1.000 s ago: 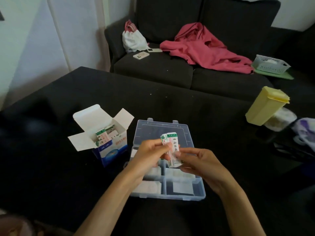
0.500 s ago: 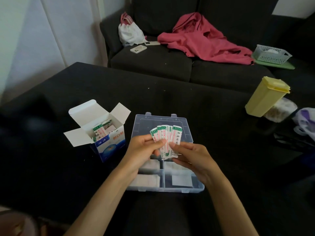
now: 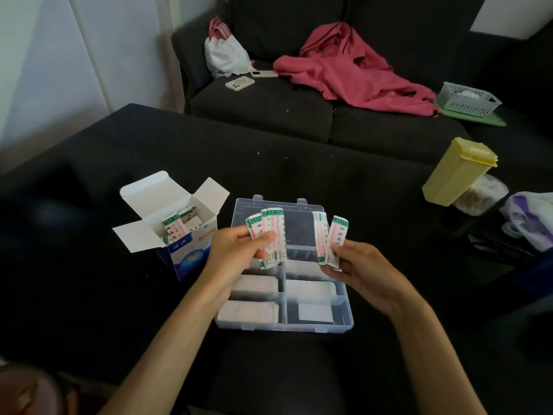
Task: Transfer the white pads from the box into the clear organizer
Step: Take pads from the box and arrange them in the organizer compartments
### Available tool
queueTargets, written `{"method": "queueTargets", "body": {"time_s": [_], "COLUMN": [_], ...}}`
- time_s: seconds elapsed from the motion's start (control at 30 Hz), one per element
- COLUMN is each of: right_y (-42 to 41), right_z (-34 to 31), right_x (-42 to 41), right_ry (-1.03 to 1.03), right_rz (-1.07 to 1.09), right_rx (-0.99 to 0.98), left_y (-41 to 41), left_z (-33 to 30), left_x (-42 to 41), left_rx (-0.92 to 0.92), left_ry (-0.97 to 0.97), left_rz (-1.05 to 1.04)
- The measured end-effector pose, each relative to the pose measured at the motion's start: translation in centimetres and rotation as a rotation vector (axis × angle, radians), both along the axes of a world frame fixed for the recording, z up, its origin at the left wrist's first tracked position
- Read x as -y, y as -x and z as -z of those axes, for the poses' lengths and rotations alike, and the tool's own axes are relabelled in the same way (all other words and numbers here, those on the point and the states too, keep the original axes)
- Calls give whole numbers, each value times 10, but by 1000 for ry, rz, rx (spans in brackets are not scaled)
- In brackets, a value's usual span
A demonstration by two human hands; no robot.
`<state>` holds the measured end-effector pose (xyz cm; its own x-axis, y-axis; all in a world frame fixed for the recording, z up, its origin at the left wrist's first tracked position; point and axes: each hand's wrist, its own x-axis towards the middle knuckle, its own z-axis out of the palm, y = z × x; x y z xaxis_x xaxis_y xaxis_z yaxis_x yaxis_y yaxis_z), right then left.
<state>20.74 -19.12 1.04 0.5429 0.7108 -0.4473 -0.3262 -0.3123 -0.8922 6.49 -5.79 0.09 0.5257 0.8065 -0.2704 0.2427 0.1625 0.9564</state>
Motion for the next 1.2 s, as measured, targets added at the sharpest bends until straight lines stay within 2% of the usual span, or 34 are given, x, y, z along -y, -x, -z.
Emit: {"method": "queueTargets", "body": {"time_s": [0.13,0.2,0.37,0.47,0.53,0.6,0.8,0.9,1.07,1.2], "right_y": [-9,-10,-12,-9,-6,-4,-5,-12,-30,-32], "right_z": [-5,-5,5,6,3,4,9,4,-10,-9], "right_x": [10,13,21,19,13,5,-13,-21,-29,-24], "right_ry": [34,91,195,266,300,304,379,383,371,386], "right_rz": [-5,-23,-315,-443,-550,-695,-964,-1047,-1135,-1157], "right_rx": [49,193,1005,1408,1594,1688,1692,1547,1156,1069], "left_y": [-2,-2,2,1,-1,-1,-1,-1,-1,0], "left_z": [0,0,-1,0,0,0,0,0,0,0], "left_x": [0,1,-4,-4,-3,-3,-4,-5,-7,-10], "left_rx": [-6,-14,-2,8,5,4,4,9,6,9], "left_ry": [69,46,27,25,27,31,34,42,67,68], "left_rz": [-13,-6,-15,-15,-15,-15,-15,-14,-21,-33]}}
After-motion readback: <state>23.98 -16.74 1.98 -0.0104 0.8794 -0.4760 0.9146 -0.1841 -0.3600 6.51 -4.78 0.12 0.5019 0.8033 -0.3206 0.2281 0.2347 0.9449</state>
